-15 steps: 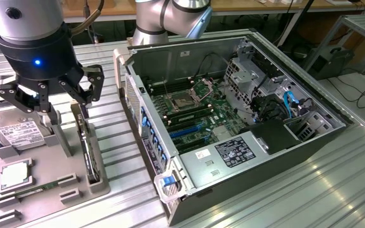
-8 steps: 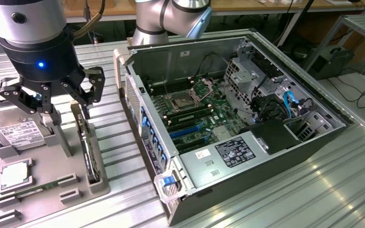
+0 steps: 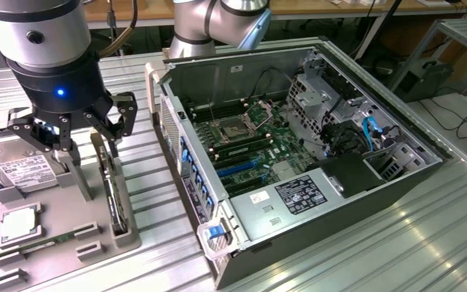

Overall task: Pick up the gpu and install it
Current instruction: 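Pick up the gpu and move the gpu toward the slot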

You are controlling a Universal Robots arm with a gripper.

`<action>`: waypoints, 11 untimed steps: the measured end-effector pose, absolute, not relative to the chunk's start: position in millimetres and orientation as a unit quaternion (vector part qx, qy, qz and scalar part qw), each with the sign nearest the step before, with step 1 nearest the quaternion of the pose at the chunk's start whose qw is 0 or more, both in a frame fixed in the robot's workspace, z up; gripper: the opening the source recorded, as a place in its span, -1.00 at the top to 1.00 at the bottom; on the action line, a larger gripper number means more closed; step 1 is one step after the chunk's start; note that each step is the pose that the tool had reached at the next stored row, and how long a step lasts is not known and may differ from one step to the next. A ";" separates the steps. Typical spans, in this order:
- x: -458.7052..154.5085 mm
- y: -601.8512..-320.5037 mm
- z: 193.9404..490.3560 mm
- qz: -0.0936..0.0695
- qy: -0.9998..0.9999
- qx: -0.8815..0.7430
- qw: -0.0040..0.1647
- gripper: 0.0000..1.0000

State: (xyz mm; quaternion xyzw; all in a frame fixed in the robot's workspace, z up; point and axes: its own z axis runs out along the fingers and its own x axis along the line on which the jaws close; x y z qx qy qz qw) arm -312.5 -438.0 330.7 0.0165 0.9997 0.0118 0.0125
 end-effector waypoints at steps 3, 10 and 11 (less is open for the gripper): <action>-312.4 -439.5 328.3 0.012 1.000 0.009 0.012 -0.11; -312.4 -450.9 319.6 0.012 1.000 0.004 0.012 -0.11; -312.4 -451.7 317.9 0.013 1.000 0.003 0.012 -0.11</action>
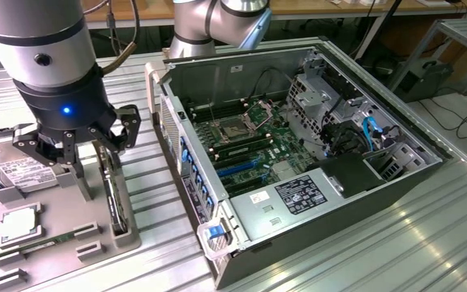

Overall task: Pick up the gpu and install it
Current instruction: 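Pick up the gpu and move the gpu toward the slot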

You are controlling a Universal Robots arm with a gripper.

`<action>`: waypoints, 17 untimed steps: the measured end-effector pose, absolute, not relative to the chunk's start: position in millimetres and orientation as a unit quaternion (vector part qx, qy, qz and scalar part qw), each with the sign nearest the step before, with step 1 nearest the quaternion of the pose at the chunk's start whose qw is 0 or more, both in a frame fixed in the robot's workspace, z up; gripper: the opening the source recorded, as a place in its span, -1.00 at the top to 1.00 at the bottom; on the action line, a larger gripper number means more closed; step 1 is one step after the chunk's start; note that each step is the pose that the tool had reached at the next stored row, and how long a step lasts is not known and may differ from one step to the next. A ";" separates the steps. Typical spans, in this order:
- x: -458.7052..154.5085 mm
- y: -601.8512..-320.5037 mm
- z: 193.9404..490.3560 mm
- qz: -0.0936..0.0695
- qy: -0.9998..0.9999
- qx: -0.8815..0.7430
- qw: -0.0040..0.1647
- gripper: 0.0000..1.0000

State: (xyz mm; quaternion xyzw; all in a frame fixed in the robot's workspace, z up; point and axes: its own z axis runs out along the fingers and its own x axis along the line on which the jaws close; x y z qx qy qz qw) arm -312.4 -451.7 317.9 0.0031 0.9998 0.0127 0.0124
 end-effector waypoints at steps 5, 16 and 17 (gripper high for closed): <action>-312.6 -452.5 310.3 0.013 1.000 -0.005 0.012 -0.11; -315.5 -452.7 289.0 0.013 1.000 -0.009 0.012 -0.11; -315.4 -452.8 286.7 0.013 1.000 -0.009 0.012 -0.11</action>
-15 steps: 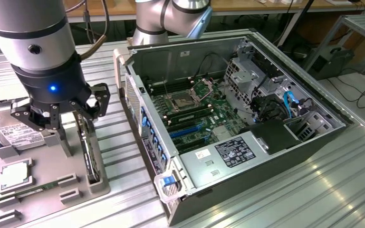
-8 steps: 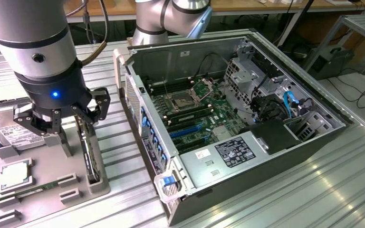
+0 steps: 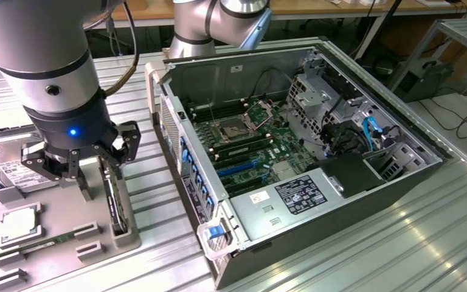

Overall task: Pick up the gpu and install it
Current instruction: 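Pick up the gpu and move the gpu toward the slot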

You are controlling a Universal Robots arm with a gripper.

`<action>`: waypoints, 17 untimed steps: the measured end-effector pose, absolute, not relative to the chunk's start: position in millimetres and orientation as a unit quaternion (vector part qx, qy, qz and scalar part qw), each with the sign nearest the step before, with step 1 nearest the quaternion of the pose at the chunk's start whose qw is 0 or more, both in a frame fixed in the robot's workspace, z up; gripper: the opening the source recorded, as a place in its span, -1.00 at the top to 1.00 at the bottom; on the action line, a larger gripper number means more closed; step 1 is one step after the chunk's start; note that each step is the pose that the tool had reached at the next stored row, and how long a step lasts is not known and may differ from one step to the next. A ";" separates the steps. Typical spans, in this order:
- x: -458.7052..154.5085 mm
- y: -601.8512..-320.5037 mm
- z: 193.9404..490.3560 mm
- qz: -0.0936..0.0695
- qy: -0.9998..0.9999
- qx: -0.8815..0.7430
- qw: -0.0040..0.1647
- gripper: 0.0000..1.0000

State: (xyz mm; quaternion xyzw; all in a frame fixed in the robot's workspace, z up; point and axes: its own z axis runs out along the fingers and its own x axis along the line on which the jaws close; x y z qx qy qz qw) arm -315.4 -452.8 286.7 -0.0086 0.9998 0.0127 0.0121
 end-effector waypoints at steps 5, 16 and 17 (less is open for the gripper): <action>-315.3 -454.3 277.9 0.013 1.000 -0.009 0.012 -0.11; -314.4 -455.1 270.0 0.012 1.000 -0.008 0.012 -0.11; -314.2 -454.3 269.3 0.012 1.000 -0.007 0.012 -0.11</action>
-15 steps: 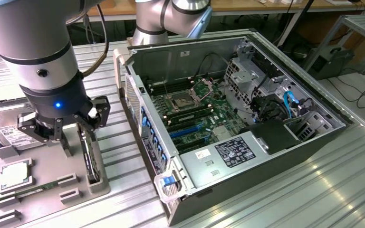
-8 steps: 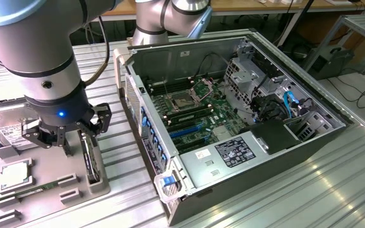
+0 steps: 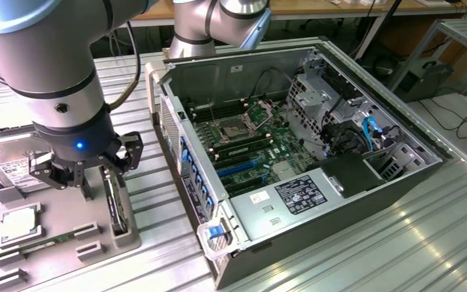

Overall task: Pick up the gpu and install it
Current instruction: 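Pick up the gpu and move the gpu toward the slot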

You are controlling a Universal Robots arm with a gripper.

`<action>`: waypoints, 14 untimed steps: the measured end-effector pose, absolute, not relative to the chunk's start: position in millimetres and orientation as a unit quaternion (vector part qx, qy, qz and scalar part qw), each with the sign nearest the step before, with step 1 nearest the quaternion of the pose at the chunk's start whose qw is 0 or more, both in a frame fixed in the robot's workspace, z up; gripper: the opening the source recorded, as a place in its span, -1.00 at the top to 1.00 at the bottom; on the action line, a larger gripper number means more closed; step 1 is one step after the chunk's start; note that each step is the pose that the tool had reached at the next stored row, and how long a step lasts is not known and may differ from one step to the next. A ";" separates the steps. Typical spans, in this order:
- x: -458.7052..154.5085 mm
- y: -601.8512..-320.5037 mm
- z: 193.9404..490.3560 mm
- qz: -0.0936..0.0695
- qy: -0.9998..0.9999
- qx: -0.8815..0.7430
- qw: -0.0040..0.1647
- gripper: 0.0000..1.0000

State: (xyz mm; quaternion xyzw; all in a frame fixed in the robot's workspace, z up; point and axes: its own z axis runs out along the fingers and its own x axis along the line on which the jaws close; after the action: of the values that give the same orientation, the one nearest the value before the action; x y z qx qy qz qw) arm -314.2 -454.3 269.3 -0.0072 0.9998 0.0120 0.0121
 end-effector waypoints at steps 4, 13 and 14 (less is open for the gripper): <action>-314.2 -453.8 264.7 0.010 1.000 -0.001 0.012 -0.11; -314.1 -453.7 244.8 0.010 1.000 0.003 0.012 -0.11; -313.9 -453.7 242.7 0.010 1.000 0.003 0.012 -0.11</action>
State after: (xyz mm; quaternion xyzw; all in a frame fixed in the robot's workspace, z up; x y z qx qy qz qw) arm -313.9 -453.7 242.7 0.0026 0.9999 0.0102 0.0122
